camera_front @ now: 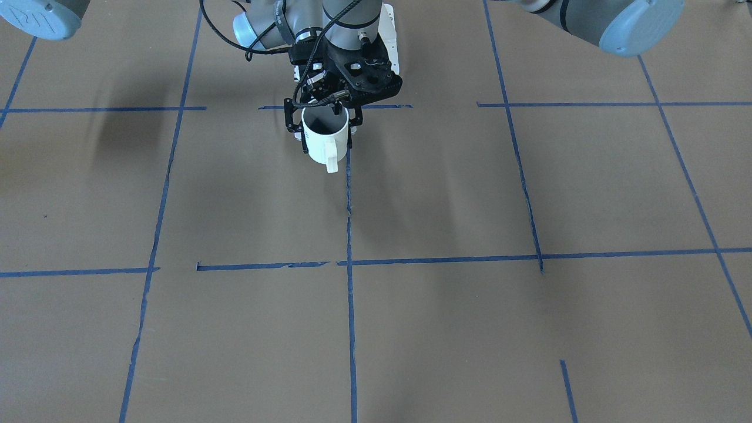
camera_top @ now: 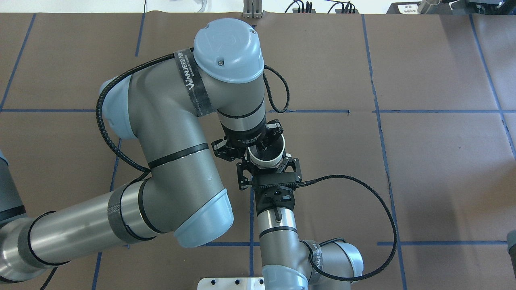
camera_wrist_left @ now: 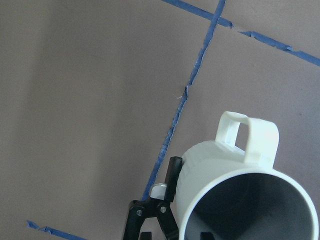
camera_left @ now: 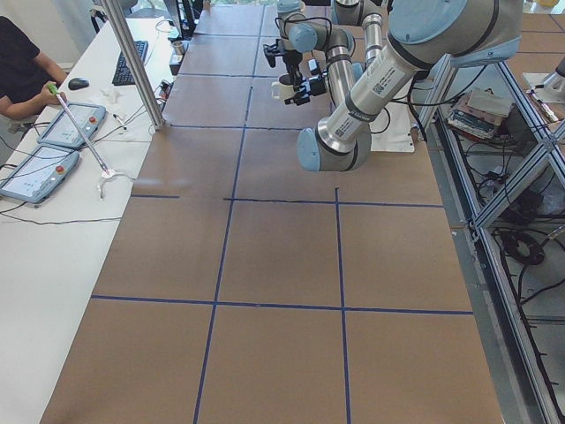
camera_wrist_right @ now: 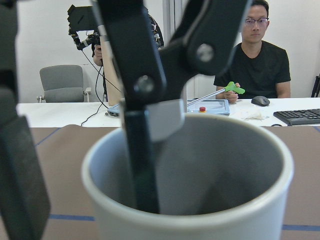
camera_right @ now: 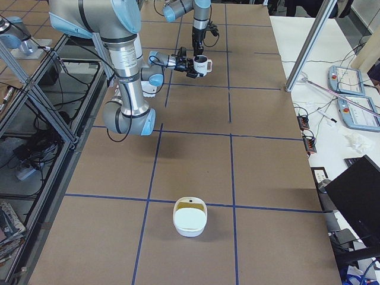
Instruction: Left arm hands cup to right arm to dump lemon
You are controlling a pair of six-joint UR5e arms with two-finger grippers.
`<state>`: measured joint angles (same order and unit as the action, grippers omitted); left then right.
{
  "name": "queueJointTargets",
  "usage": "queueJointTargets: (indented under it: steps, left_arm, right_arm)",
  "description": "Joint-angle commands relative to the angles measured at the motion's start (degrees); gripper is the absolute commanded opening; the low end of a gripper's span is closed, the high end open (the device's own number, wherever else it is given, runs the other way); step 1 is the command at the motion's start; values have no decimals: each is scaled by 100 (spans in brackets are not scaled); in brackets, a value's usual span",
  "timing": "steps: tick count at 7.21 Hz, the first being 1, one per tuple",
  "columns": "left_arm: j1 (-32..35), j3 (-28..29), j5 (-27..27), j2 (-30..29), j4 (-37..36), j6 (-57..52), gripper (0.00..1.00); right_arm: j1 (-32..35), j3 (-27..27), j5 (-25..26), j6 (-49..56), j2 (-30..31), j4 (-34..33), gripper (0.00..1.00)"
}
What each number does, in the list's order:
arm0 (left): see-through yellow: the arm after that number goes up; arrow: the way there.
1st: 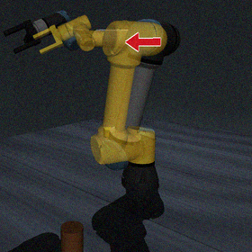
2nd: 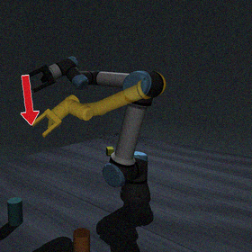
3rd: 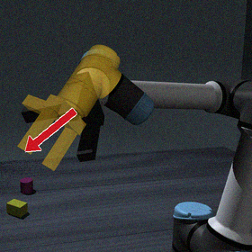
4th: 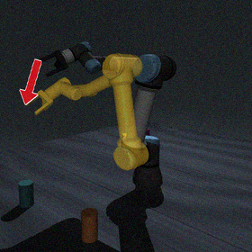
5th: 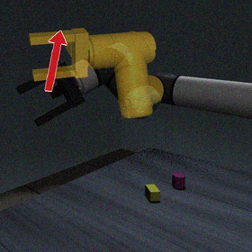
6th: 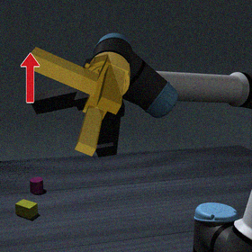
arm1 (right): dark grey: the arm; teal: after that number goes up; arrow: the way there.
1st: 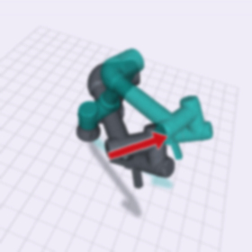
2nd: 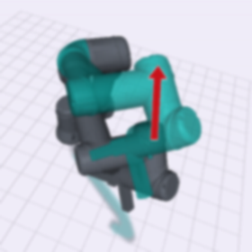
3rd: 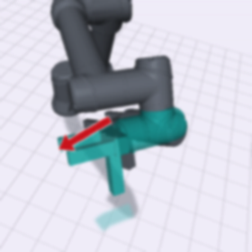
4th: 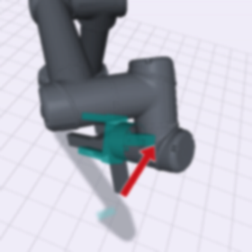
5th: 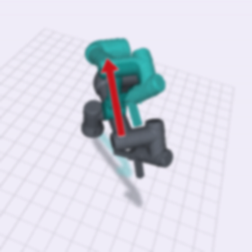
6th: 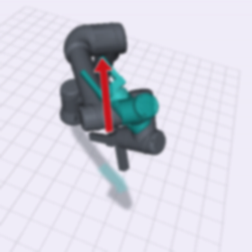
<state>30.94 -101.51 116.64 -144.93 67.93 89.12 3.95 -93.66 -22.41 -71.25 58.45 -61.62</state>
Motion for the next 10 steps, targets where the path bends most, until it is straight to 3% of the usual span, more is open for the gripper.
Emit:
queueJointTargets:
  steps: [1,2,3,4,5,10]
  left_arm:
    - [0,0,-1,0,1,0,25]
    - [0,-9,-1,17,1,0,7]
    - [0,-27,-9,35,-16,0,0]
    - [0,-62,-9,44,-25,0,0]
    - [9,-123,-9,70,-25,0,0]
    - [157,-623,8,88,-34,0,0]
  right_arm:
    - [-8,-21,0,-3,0,0,9]
    - [-8,-56,9,-3,8,0,9]
    - [-25,-56,17,-3,8,0,32]
    - [-60,-13,9,6,17,-17,95]
    - [-78,-12,9,6,9,-8,100]
    - [-105,400,-227,-21,123,0,100]
